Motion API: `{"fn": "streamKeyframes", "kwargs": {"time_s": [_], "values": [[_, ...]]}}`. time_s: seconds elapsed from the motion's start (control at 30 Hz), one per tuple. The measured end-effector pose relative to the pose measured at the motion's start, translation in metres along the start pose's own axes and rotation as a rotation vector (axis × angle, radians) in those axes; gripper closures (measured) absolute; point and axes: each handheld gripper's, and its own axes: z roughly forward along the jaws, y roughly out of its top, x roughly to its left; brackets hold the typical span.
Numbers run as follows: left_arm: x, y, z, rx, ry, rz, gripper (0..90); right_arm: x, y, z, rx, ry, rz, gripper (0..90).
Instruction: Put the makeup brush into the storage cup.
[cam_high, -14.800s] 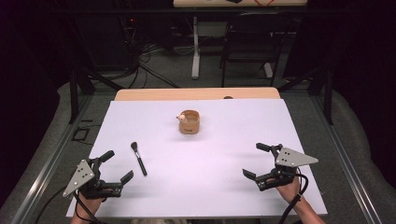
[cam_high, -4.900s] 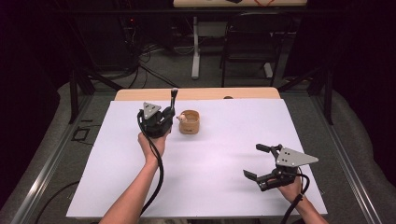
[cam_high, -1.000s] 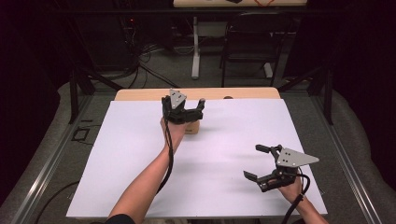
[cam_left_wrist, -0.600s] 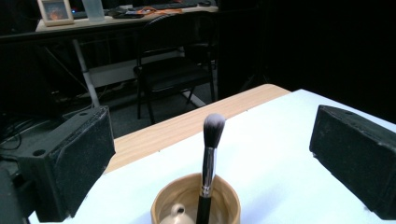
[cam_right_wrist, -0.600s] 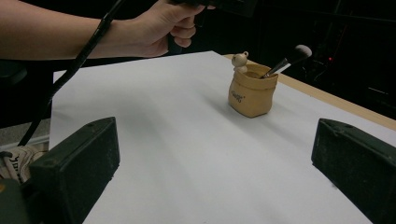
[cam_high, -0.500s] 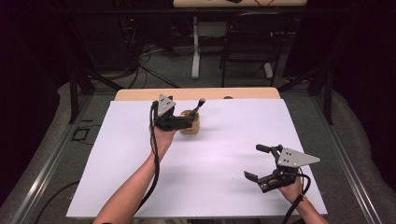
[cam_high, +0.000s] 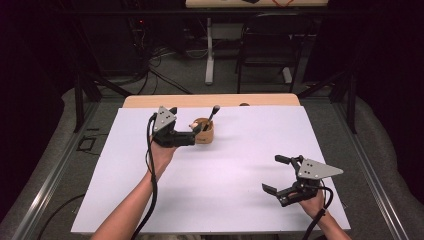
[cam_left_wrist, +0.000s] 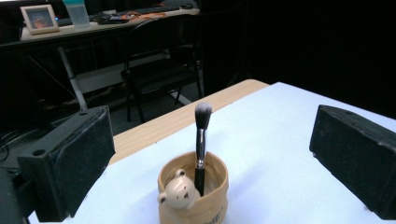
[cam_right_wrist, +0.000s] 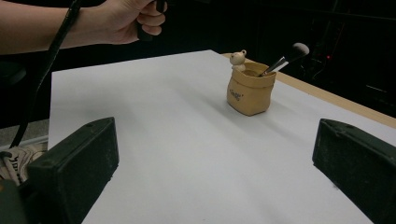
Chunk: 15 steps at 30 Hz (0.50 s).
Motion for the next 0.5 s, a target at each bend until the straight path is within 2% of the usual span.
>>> {"fn": "streamKeyframes", "kwargs": {"time_s": [0.3, 0.4, 0.5], "values": [[0.003, -0.005, -0.026, -0.003, 0.002, 0.033, 0.0, 0.000, 0.000, 0.000, 0.006, -0.003, 0.001, 0.0], [0.007, -0.009, -0.038, -0.011, -0.008, 0.033, 0.0, 0.001, 0.000, -0.001, 0.003, -0.005, -0.001, 0.0], [0.010, -0.016, -0.055, -0.018, -0.005, 0.049, 0.0, 0.001, 0.000, -0.001, 0.003, -0.006, 0.001, 0.0]]}}
